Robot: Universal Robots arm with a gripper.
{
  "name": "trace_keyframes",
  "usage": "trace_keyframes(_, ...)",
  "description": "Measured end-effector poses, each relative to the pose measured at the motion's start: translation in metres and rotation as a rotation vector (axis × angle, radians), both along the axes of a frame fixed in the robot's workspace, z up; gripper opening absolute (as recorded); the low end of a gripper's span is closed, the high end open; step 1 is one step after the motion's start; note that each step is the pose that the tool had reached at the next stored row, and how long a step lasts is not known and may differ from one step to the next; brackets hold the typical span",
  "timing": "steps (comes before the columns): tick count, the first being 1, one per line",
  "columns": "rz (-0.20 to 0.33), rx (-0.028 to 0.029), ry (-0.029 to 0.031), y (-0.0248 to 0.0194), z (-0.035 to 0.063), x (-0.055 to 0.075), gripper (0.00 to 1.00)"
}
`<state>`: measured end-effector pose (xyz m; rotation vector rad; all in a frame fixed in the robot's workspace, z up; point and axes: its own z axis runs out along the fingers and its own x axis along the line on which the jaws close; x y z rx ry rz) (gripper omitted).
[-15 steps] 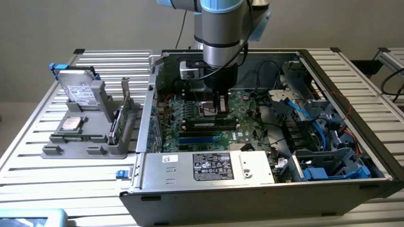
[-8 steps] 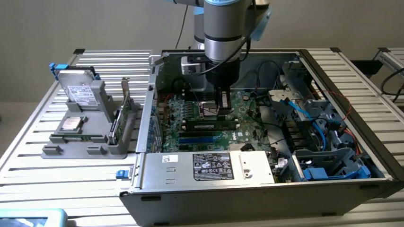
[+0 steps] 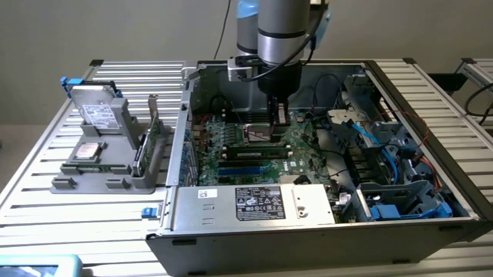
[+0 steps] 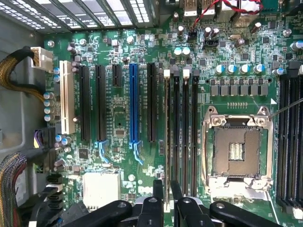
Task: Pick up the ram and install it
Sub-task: 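Insert the ram into the slot, then press down the ram until it locks into place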
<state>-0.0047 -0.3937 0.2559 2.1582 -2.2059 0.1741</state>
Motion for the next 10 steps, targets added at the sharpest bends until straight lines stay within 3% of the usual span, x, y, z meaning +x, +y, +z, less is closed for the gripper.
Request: trace_keyframes(10, 0.0, -0.0001, 0.0012, -0.0001, 0.0, 0.0002, 0.2)
